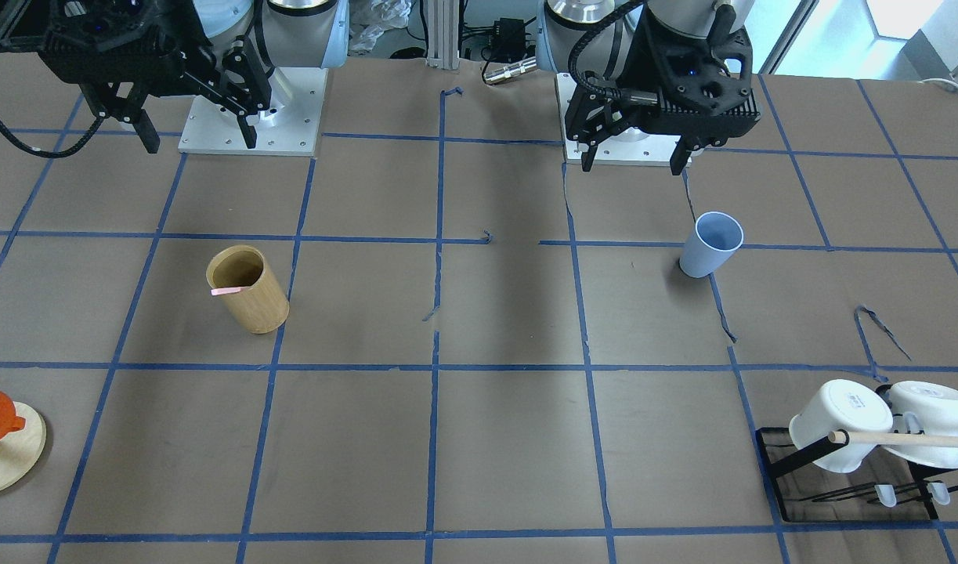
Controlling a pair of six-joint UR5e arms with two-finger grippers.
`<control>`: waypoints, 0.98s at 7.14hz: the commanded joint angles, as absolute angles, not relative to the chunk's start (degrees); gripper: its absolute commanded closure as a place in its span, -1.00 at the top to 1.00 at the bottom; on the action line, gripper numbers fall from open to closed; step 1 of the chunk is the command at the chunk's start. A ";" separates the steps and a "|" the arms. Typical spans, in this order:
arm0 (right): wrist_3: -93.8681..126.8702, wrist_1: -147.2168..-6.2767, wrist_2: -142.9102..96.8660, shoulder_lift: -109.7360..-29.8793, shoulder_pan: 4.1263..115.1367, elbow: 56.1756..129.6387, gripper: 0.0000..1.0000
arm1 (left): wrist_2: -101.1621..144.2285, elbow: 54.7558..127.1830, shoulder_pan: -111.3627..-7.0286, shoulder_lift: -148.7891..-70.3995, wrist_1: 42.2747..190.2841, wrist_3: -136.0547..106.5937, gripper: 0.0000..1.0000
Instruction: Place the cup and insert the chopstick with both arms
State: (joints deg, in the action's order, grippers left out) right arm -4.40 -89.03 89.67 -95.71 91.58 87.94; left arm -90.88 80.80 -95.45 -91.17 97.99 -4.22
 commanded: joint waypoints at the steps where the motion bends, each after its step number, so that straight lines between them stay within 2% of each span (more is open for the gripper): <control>1: -4.39 -89.03 89.82 -95.80 91.50 87.98 1.00 | -90.88 80.86 -95.45 -91.14 98.09 -4.22 1.00; 7: -4.57 -89.03 89.82 -95.71 91.41 88.42 1.00 | -90.26 80.77 -94.92 -90.53 99.93 -4.66 1.00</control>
